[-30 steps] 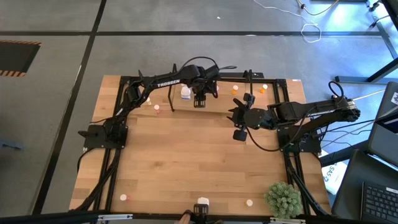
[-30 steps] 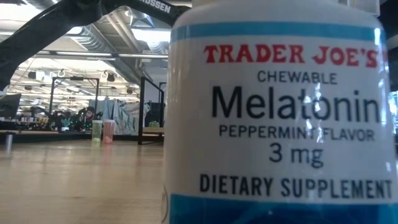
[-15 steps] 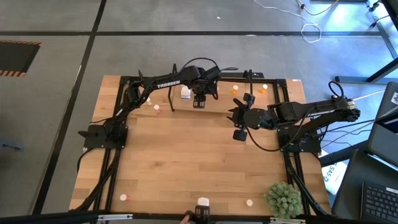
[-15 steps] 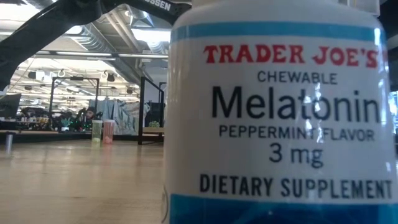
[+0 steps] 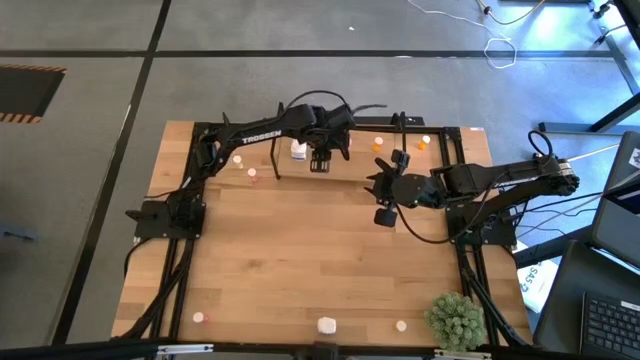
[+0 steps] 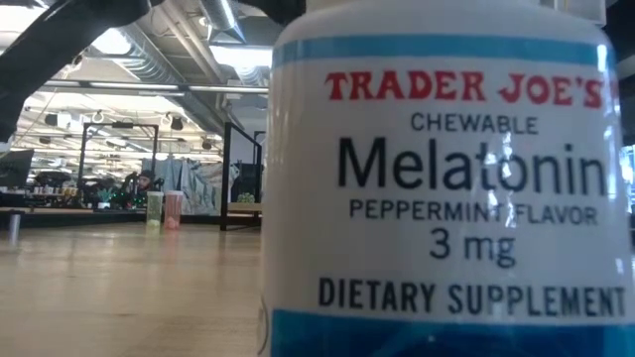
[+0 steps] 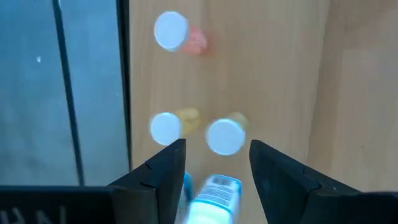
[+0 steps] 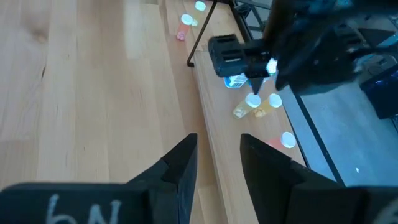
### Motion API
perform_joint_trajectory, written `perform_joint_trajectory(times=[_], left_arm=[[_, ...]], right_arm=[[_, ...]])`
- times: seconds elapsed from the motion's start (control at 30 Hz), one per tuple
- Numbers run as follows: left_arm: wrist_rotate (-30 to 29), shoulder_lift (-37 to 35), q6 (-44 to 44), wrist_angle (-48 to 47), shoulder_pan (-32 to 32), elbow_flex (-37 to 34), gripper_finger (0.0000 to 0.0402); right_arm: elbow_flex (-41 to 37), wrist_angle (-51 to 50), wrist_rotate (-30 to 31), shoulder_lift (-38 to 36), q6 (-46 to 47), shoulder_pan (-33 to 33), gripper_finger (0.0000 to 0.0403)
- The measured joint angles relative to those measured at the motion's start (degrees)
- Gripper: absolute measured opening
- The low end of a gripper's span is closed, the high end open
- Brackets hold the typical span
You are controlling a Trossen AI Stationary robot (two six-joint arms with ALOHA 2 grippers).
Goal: Pick and place medicine bottles onto shelf by color
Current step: Put the bottom red pill bottle on the shelf aligned with the other red pill bottle
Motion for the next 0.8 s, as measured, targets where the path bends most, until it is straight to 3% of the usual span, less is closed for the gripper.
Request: perform_joint_trajectory(times=[0.43,0.63,0.8], left_arm=[[-4.15,-8.02,-19.01,-16.41,-11.11,-0.11,0.0173],[-11.77,-10.79,-27.79,-20.71,-18.83,-1.06,0.0173],[-18.59,-16.63,-36.49,-22.14,-25.44,-6.76,0.0173]], right_arm=[[-0.02,0.47,-0.01,-0.02,-0.02,-0.01,0.0125],[-0.02,0.81,0.0,-0.07,0.0,-0.02,0.0125],[-0.02,1.35,0.02,-0.06,-0.02,-0.01,0.0125]])
